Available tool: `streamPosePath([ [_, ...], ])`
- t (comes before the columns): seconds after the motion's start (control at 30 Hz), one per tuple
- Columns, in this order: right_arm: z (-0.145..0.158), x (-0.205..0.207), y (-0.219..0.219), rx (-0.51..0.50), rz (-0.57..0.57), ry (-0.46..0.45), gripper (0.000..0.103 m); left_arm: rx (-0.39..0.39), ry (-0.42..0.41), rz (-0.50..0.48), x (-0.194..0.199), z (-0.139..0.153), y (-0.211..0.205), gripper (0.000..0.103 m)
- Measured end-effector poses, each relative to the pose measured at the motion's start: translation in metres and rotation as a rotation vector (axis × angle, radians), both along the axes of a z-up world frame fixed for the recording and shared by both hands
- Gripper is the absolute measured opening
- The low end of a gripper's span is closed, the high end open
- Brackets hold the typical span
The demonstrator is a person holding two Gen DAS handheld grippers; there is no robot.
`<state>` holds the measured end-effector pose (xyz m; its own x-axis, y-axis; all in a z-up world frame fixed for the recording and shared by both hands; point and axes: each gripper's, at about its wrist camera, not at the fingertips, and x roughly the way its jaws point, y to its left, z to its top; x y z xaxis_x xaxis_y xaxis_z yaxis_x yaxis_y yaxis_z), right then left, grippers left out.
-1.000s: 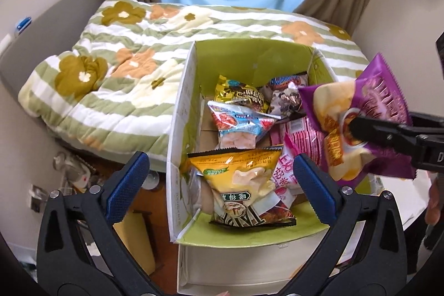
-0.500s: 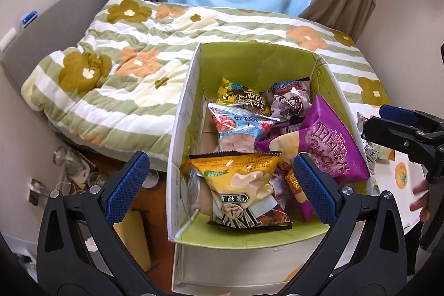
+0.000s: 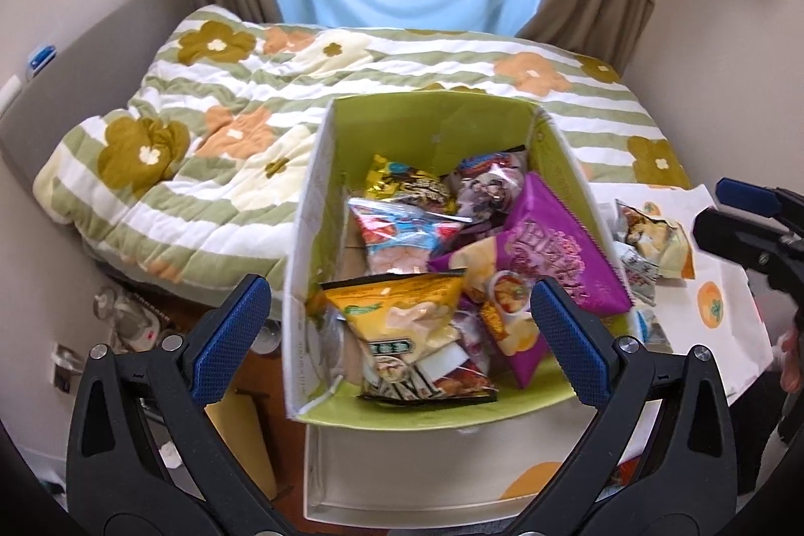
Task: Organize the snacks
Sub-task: 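Move both open grippers back toward the last bags on the sheet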
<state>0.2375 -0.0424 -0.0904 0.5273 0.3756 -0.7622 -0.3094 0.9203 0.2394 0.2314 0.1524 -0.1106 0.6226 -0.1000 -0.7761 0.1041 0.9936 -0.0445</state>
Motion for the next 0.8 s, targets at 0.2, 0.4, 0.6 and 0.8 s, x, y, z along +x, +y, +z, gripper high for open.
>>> streamPosePath([
  [0.2,0.018,-0.02,-0.037,0.012,-0.124,-0.023,0.102,-0.008,-0.026,-0.064,-0.008,0.01,-0.029,0.103],
  [0.4,0.032,-0.029,-0.079,0.008,-0.217,-0.057,0.102,-0.026,-0.056,-0.065,-0.013,0.021,-0.064,0.103],
  [0.6,0.04,-0.026,-0.136,0.029,-0.251,-0.088,0.102,-0.025,-0.081,-0.047,-0.018,0.03,-0.124,0.103],
  [0.8,0.034,-0.009,-0.186,0.027,-0.19,-0.078,0.102,0.016,-0.079,-0.012,-0.026,0.019,-0.187,0.103],
])
